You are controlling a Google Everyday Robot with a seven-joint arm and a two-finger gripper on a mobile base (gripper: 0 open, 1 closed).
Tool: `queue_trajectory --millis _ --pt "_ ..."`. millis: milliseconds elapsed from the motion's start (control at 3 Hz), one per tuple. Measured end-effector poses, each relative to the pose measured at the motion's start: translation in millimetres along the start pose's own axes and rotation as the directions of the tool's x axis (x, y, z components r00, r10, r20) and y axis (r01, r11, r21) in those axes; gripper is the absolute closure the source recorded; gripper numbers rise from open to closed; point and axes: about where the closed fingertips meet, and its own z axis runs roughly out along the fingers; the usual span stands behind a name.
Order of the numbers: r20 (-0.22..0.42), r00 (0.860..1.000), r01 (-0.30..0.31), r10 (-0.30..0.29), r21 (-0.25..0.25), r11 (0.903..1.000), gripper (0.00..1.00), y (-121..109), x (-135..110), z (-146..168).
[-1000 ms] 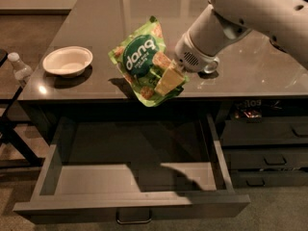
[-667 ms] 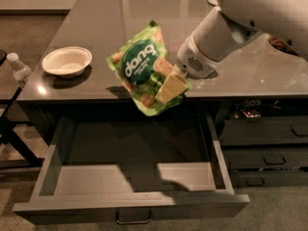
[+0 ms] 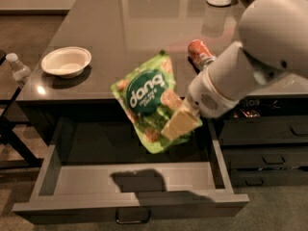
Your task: Place green rice chip bag into top drawer
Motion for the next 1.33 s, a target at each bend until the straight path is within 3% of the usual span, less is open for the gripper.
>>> queue_trajectory --millis 333,667,1000,1333 --pt "-0.005 0.999 -0.046 0.046 -0.025 0.9986 1.00 12.7 22.9 2.6" --pt "-0.007 0.999 -0.042 0.041 -0.023 0.9989 1.00 12.8 21.8 2.1" --pt "-0.012 0.997 -0.083 0.082 -0.067 0.9943 1.00 32.7 40.9 16.2" --pt "-0.047 0.987 -0.160 0.155 -0.137 0.9776 1.00 57.4 75.2 45.5"
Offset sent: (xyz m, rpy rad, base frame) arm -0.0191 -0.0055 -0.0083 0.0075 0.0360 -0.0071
